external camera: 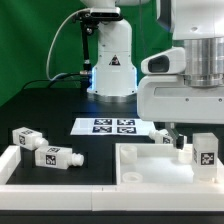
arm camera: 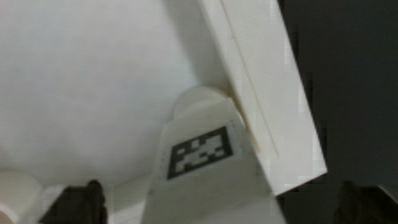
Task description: Assemble one leg
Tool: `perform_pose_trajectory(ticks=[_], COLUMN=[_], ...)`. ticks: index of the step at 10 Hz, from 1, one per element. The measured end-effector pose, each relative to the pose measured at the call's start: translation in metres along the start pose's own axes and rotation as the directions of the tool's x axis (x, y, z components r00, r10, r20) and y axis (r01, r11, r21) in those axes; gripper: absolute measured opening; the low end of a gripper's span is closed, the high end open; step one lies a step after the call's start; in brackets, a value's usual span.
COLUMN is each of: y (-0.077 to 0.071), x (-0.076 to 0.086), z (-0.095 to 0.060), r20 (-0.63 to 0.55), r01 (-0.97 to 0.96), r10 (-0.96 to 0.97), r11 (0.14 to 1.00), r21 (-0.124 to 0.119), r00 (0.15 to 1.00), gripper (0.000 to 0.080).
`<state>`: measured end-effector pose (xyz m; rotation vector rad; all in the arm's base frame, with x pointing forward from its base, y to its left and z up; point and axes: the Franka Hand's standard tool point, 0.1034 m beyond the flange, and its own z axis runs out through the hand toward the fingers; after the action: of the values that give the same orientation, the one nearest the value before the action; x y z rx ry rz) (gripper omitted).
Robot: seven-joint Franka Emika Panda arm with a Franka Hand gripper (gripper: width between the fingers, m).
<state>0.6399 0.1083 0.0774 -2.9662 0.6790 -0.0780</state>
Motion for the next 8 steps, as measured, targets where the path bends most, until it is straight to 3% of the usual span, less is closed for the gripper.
perform_pose_trajectory(ticks=[1, 3, 4, 6, 8], y=[0.0000, -0.0004, -0.0001, 0.0000, -0.0005], x=[-0.0001, -0.0005, -0.0003, 0.0001, -0.0016], z=[0.0002, 0.0003, 0.0003, 0.0005, 0.0009], r20=[0.000, 0.002, 0.002, 0.001, -0.002], r01=[-0.012, -0.148, -0.200, -0.372, -0.641], r10=[0.012, 0.148, 0.200, 0.372, 0.641], r11=[1.000, 0.989, 0.980, 0.928, 0.767], r21=[0.000, 0.002, 0.001, 0.001, -0.006], r00=[1.000, 0.989, 0.980, 0.928, 0.767], gripper=[0.0620, 0.0350, 0.0284, 0.0284, 0.0284])
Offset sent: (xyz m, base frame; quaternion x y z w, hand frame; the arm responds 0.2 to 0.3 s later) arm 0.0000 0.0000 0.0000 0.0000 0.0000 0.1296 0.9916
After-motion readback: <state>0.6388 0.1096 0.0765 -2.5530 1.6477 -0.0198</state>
